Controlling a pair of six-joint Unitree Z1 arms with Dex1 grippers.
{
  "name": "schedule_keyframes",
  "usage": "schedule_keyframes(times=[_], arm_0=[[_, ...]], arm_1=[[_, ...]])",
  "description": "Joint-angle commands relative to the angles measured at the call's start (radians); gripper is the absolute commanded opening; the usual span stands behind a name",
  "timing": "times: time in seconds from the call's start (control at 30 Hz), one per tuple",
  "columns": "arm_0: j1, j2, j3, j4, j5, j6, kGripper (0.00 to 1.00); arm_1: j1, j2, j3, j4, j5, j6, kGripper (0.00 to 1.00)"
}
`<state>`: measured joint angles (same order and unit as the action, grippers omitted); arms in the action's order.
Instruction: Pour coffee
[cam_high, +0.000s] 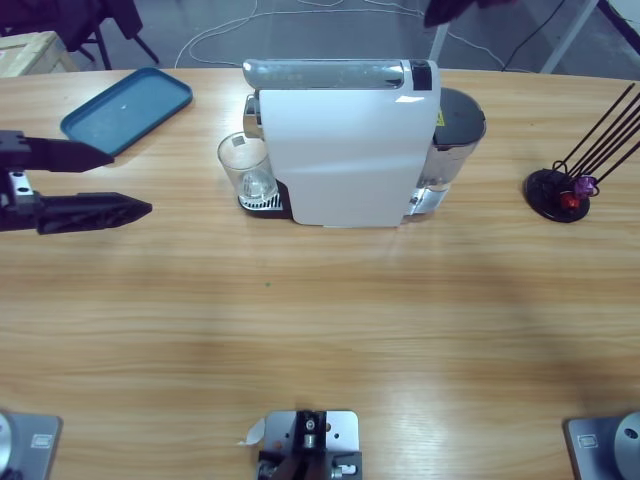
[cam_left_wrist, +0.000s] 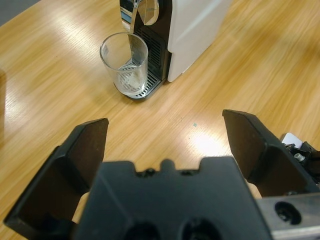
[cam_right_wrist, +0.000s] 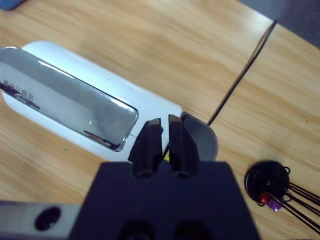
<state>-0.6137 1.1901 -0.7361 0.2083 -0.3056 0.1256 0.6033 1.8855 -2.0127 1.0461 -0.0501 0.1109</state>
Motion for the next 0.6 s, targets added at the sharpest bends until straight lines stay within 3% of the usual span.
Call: schedule_keyframes(times=[0.03, 0.6], arm_0=[[-0.007, 0.005, 0.032, -0.009, 0.013, 0.003, 1.0], [-0.008, 0.015, 0.035, -0.009, 0.014, 0.003, 1.0]], arm_1=[[-0.011, -0.052, 0.02, 0.017, -0.014, -0.013, 0.0], [-0.005, -0.036, 0.03, 0.031, 0.035, -0.025, 0.0]])
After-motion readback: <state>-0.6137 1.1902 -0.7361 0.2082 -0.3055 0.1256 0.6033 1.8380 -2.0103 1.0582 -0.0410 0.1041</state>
